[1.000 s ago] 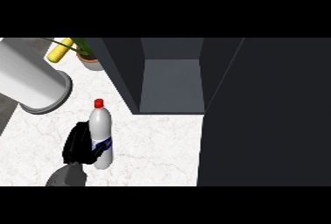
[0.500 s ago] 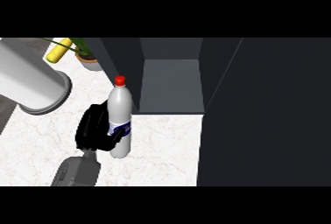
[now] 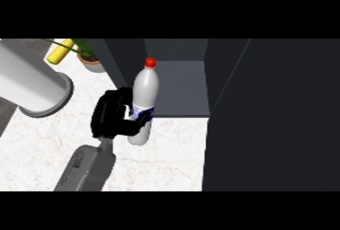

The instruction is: Pick up the bottled water, place it into the cabinet and close the cabinet

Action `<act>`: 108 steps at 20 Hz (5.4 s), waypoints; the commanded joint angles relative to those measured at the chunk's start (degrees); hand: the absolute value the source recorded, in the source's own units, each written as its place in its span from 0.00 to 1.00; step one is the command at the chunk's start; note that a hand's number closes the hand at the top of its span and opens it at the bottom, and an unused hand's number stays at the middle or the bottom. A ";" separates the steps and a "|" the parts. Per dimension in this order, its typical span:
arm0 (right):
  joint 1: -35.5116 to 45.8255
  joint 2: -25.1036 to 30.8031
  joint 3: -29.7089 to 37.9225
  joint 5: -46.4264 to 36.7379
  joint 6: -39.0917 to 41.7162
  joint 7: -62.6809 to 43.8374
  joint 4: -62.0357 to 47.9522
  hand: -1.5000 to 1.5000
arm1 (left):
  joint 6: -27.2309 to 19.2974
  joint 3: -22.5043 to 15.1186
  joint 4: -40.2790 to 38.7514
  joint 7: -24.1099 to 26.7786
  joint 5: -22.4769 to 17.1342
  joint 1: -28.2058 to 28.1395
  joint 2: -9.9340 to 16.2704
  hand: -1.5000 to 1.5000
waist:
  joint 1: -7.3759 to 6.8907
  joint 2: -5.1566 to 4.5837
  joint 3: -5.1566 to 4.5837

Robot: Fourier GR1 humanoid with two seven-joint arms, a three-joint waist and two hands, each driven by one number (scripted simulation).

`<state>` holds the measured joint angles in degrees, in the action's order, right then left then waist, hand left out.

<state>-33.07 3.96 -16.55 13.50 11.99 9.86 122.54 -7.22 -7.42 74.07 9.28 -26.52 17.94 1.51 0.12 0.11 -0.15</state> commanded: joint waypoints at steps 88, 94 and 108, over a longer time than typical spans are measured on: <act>-0.40 0.51 -3.15 -2.40 -0.12 3.60 -1.59 0.00 | -11.83 -6.84 -7.13 15.06 5.88 9.79 4.69 0.00 | 0.35 -0.05 0.15; 0.93 1.63 -1.38 0.97 -0.92 -0.59 1.10 0.00 | -12.07 -9.14 3.94 8.38 6.06 6.84 4.15 0.00 | -0.08 -0.01 0.16; -0.25 3.23 -5.43 -4.30 -2.75 0.70 1.40 0.00 | -12.48 -19.02 40.90 -2.36 7.62 -18.82 8.18 0.00 | -0.36 0.08 0.17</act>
<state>-34.30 5.72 -22.67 9.73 8.78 10.82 124.22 -19.08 -23.84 106.16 11.48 -19.47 3.18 8.46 -0.20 0.19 0.00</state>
